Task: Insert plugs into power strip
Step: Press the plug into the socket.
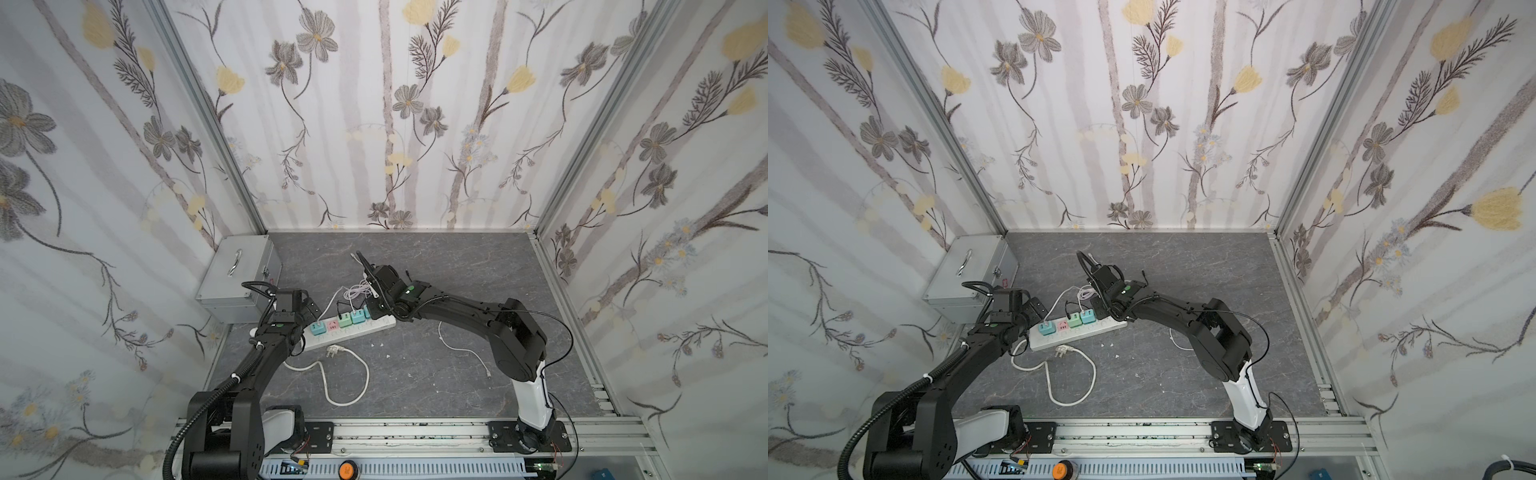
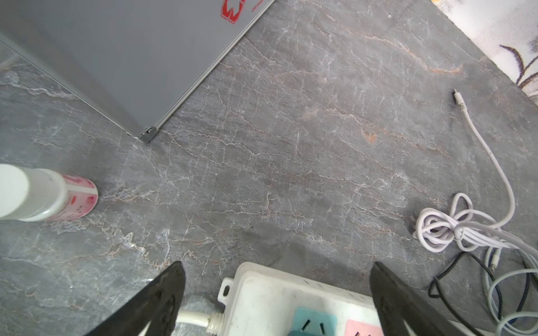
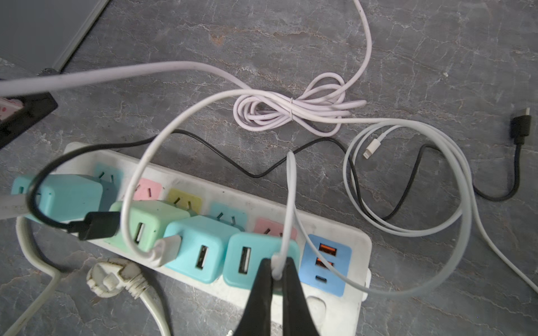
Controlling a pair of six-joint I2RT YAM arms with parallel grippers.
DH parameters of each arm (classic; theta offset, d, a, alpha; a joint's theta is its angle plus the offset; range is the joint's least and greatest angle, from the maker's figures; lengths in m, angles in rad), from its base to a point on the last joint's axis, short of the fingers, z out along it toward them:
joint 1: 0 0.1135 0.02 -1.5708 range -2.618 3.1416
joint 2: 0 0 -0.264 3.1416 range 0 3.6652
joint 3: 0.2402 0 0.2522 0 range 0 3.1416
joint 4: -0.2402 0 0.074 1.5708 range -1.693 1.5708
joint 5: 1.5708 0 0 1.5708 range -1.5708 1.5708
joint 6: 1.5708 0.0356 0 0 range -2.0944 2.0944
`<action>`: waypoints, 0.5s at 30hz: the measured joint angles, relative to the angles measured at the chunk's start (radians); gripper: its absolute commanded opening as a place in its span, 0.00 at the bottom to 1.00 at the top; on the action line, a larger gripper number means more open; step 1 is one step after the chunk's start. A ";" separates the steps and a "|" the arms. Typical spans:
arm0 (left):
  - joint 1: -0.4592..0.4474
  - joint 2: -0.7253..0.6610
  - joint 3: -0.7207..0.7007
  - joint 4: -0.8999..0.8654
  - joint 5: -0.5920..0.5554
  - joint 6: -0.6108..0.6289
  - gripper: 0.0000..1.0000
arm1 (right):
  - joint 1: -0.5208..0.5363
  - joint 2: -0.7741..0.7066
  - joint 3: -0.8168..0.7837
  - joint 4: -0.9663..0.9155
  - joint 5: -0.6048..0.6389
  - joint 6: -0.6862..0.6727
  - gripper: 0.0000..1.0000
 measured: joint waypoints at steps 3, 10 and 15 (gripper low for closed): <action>0.000 0.008 0.000 0.000 0.001 0.000 1.00 | 0.011 -0.001 -0.008 0.005 0.030 -0.025 0.05; 0.000 0.013 0.000 0.000 0.003 -0.001 1.00 | 0.032 -0.015 -0.043 0.036 0.078 -0.057 0.03; 0.000 0.013 0.000 0.000 0.003 -0.001 1.00 | 0.039 -0.042 -0.068 0.035 0.079 -0.076 0.04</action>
